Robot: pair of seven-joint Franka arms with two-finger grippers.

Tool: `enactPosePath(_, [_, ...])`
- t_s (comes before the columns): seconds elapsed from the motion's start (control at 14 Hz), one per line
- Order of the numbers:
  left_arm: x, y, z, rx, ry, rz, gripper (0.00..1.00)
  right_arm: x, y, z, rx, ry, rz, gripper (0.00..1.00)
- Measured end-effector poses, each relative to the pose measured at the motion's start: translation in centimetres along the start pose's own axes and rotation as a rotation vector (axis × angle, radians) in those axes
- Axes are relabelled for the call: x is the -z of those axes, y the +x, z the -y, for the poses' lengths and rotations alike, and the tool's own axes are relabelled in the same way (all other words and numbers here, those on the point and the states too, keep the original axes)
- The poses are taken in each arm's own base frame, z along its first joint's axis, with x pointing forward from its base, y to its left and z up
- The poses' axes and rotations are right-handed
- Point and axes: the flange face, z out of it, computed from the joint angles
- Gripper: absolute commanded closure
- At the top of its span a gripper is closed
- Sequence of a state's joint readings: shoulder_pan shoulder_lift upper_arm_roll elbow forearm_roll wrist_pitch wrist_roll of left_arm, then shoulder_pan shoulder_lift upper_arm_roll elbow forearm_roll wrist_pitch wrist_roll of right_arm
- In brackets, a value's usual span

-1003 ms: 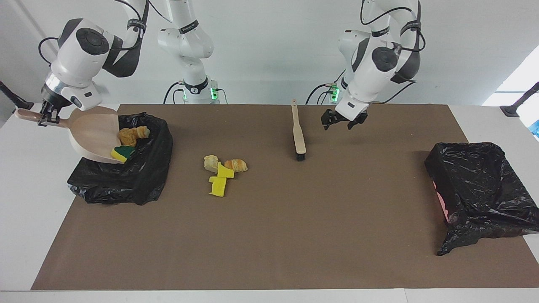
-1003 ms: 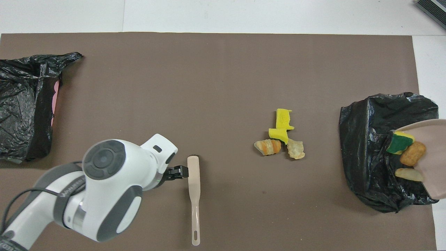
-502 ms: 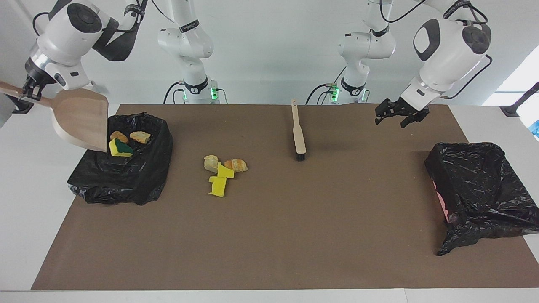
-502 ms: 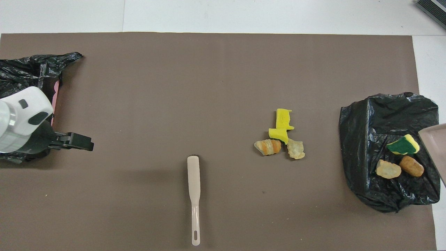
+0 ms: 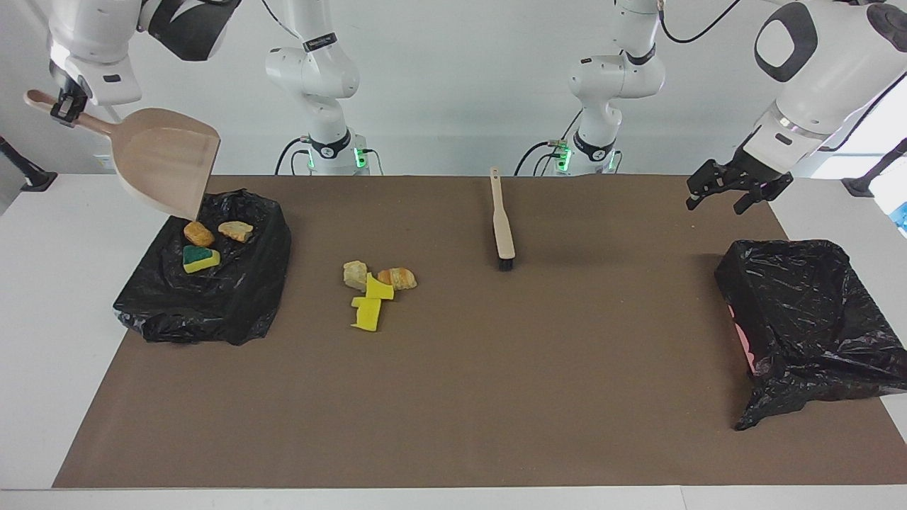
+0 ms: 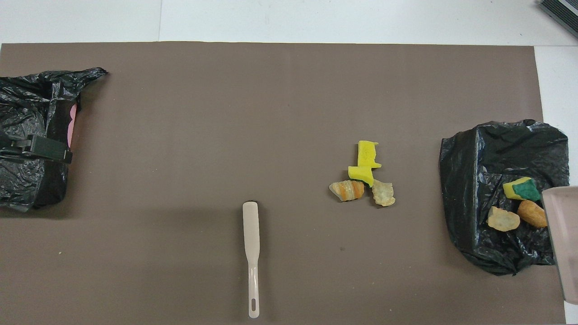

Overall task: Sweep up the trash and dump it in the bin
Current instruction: 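Bring the empty dustpan back and set it on the mat with the right gripper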

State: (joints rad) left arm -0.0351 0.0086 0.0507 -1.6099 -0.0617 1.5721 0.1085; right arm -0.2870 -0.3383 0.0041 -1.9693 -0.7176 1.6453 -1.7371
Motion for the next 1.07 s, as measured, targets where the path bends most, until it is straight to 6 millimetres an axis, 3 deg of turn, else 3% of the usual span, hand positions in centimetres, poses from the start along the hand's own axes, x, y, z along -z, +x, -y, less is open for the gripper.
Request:
enactPosePath(0.21, [1.4, 0.2, -0.1, -0.005, 0.028, -0.019, 0.0, 1.9, 3.0, 0.4, -0.167, 0.021, -0.123, 1.0])
enactPosePath(0.57, [1.3, 0.1, 0.0, -0.004, 0.032, -0.011, 0.0, 5.2, 8.8, -0.5, -0.574, 0.067, -0.313, 1.0])
enactPosePath(0.72, [1.3, 0.1, 0.0, -0.004, 0.032, -0.011, 0.0, 7.2, 12.0, -0.7, -0.734, 0.107, -0.355, 1.0])
enactPosePath(1.07, [1.3, 0.1, 0.0, -0.004, 0.032, -0.011, 0.0, 12.3, 22.3, -1.4, -1.042, 0.258, -0.461, 1.0])
